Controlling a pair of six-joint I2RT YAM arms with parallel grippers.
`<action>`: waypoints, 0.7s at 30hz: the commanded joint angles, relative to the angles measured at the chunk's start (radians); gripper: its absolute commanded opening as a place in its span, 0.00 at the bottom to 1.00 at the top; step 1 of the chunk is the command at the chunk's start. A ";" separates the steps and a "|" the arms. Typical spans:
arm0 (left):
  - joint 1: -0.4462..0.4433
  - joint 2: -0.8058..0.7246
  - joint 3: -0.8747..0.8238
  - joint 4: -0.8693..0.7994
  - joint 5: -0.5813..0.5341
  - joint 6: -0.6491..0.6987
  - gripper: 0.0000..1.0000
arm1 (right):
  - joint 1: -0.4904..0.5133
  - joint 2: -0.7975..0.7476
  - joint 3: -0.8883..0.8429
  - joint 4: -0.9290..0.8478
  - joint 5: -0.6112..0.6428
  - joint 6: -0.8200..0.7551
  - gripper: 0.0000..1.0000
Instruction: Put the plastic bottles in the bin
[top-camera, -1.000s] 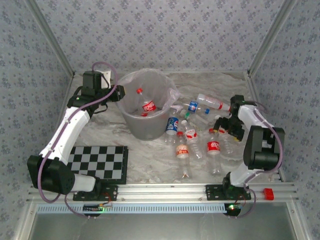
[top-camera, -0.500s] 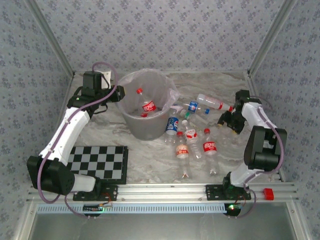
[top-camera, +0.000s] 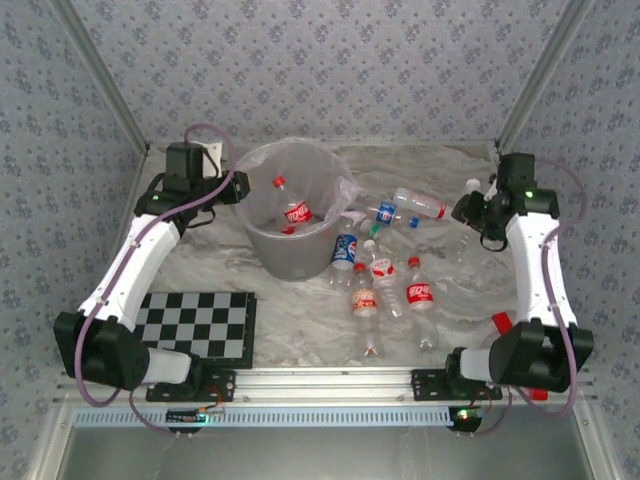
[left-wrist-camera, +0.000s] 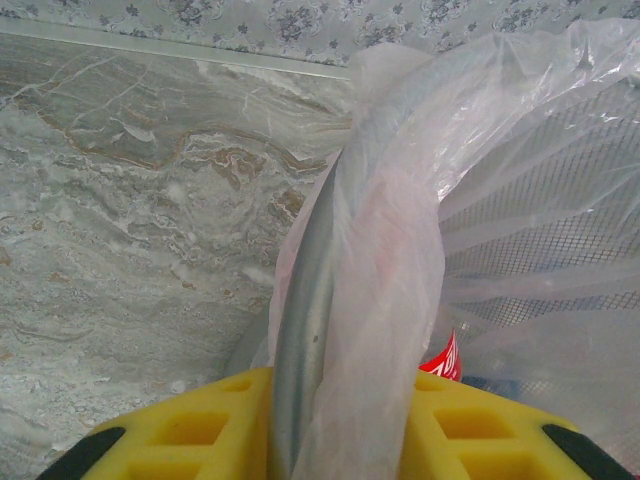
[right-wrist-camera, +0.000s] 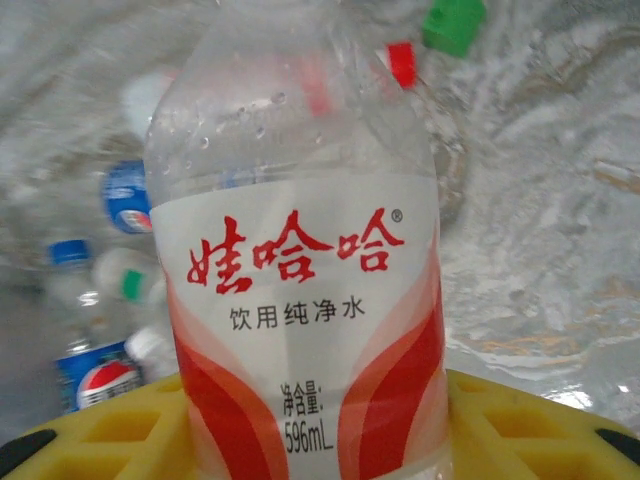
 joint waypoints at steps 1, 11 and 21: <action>-0.001 -0.020 -0.001 -0.040 -0.010 0.026 0.33 | 0.022 -0.047 0.093 -0.031 -0.111 0.056 0.49; -0.001 -0.020 -0.001 -0.042 -0.006 0.025 0.33 | 0.287 -0.033 0.429 -0.004 -0.227 0.190 0.42; -0.006 -0.026 -0.008 -0.037 -0.005 0.035 0.33 | 0.650 0.205 0.682 0.013 -0.113 0.172 0.39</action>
